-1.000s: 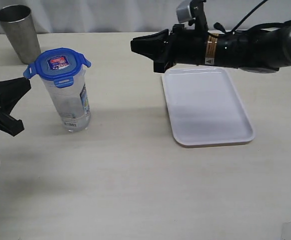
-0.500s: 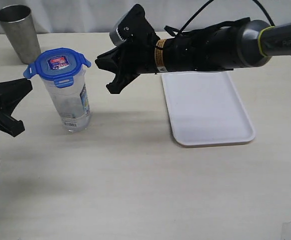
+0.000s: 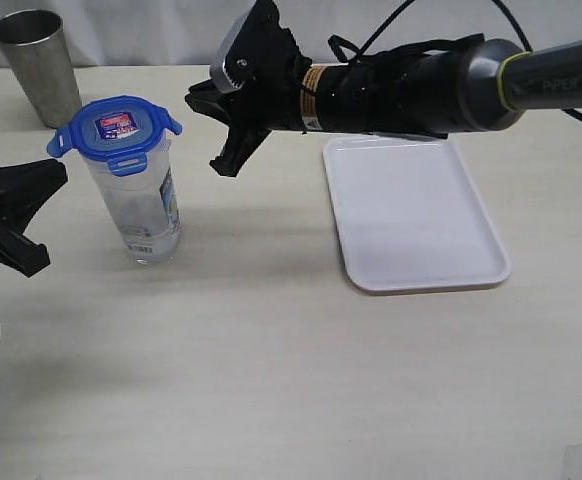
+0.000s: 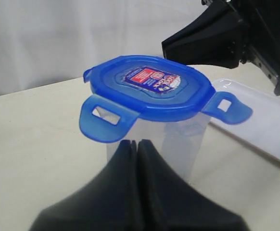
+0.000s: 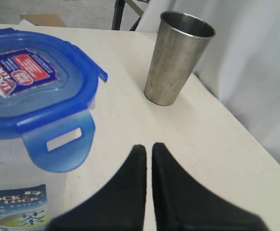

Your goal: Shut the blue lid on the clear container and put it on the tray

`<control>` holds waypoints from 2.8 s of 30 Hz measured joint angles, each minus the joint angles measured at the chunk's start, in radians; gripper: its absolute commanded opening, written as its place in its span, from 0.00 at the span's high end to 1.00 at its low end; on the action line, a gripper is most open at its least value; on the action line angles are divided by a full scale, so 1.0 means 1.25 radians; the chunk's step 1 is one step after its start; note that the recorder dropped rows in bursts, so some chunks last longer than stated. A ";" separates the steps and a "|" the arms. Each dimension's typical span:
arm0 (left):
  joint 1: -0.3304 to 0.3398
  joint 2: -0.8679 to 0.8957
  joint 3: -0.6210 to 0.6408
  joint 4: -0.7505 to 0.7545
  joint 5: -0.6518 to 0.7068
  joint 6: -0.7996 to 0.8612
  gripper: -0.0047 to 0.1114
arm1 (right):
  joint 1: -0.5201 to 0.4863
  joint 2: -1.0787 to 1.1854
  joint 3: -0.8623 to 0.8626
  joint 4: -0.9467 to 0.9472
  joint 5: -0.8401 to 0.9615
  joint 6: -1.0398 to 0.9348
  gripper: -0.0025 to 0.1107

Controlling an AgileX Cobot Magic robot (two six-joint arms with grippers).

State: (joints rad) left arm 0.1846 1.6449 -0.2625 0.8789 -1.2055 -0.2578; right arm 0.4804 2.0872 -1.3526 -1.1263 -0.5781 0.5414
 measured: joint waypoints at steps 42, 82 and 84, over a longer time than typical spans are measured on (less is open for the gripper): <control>0.000 0.000 -0.012 -0.037 0.000 -0.002 0.96 | 0.000 0.038 -0.018 -0.078 -0.040 0.051 0.94; 0.000 0.000 -0.012 -0.038 0.000 -0.013 0.96 | 0.000 0.016 -0.018 -0.110 -0.056 0.125 0.94; 0.000 0.000 -0.012 -0.038 0.000 -0.013 0.96 | 0.000 0.016 -0.018 -0.117 -0.058 0.132 0.94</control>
State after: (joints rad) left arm 0.1846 1.6449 -0.2774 0.8314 -1.2055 -0.2745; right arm 0.4804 2.1068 -1.3756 -1.2725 -0.6504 0.7066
